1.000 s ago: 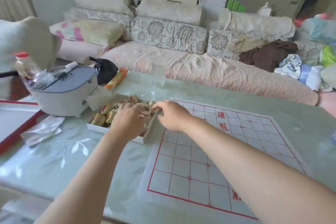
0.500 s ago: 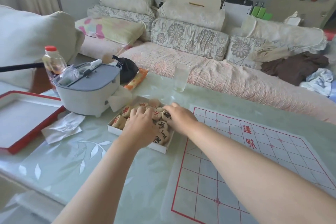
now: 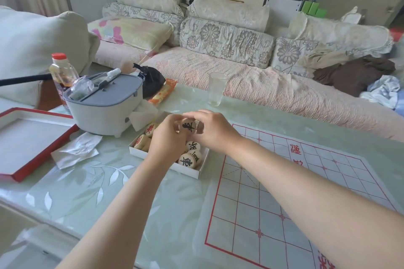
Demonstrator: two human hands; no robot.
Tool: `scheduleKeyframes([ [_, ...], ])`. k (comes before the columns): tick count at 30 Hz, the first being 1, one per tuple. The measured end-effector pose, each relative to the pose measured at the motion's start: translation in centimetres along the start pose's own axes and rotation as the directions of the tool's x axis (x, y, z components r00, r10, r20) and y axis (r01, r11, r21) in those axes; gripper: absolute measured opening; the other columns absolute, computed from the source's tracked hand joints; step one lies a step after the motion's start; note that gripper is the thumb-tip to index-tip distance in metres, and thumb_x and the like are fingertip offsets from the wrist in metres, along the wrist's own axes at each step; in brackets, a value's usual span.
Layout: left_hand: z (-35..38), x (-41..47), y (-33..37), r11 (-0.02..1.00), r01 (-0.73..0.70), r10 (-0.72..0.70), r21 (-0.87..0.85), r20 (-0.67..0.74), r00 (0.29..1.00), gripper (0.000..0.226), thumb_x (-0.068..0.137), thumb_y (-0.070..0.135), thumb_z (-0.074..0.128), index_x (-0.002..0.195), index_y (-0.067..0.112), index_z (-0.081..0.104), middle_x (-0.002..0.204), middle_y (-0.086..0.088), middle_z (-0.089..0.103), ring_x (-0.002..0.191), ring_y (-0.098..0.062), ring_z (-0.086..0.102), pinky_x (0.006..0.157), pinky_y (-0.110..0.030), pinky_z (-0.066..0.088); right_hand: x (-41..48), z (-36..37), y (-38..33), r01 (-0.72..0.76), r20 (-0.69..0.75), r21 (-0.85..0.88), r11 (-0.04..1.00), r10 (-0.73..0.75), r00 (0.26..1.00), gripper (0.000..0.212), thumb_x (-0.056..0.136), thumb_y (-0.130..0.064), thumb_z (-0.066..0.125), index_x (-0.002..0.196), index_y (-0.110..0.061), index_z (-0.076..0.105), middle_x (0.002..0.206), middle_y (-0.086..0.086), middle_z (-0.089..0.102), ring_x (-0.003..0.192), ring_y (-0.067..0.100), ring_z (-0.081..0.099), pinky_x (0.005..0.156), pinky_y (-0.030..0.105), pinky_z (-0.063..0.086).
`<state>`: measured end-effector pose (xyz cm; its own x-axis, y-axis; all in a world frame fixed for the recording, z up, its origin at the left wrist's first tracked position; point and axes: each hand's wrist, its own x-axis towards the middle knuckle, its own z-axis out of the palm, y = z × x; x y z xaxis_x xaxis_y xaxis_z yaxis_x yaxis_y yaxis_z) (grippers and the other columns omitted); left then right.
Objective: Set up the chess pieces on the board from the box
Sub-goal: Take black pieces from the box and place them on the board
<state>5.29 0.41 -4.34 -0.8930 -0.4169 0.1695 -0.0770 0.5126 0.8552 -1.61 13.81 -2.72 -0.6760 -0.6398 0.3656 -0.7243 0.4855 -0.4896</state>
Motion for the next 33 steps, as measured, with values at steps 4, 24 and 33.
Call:
scheduleKeyframes([
  [4,-0.8,0.3,-0.9,0.998,0.06,-0.061,-0.034,-0.044,0.997,0.038,0.087,0.014,0.051,0.12,0.034,0.056,0.099,0.003,0.067,0.086,-0.024,0.064,0.063,-0.029,0.046,-0.1,-0.1,0.7,-0.153,0.09,-0.187,0.97,0.171,0.981,0.037,0.093,-0.028,0.066,0.13,-0.029,0.063,0.119,-0.007,0.064,0.089,0.0,0.054,0.075,0.016,0.04],
  [24,-0.6,-0.3,-0.8,0.992,-0.006,0.001,0.125,0.046,0.999,0.044,0.089,0.009,0.05,0.124,0.034,0.059,0.107,0.004,0.063,0.07,-0.009,0.058,0.044,-0.021,0.037,0.0,1.0,2.2,-0.39,0.138,-0.075,0.918,0.397,0.907,0.011,0.091,-0.025,0.068,0.098,-0.026,0.06,0.094,-0.008,0.058,0.086,0.014,0.055,0.069,0.026,0.042],
  [33,3.2,-1.3,2.4,0.98,-0.146,0.126,0.139,0.145,0.981,0.038,0.088,0.013,0.057,0.123,0.027,0.059,0.114,0.002,0.065,0.083,-0.018,0.06,0.062,-0.027,0.048,-7.2,-6.5,4.3,-0.507,0.048,0.124,0.853,0.505,0.862,0.021,0.095,-0.009,0.057,0.09,-0.028,0.064,0.086,0.0,0.071,0.066,0.015,0.066,0.058,0.03,0.05],
])
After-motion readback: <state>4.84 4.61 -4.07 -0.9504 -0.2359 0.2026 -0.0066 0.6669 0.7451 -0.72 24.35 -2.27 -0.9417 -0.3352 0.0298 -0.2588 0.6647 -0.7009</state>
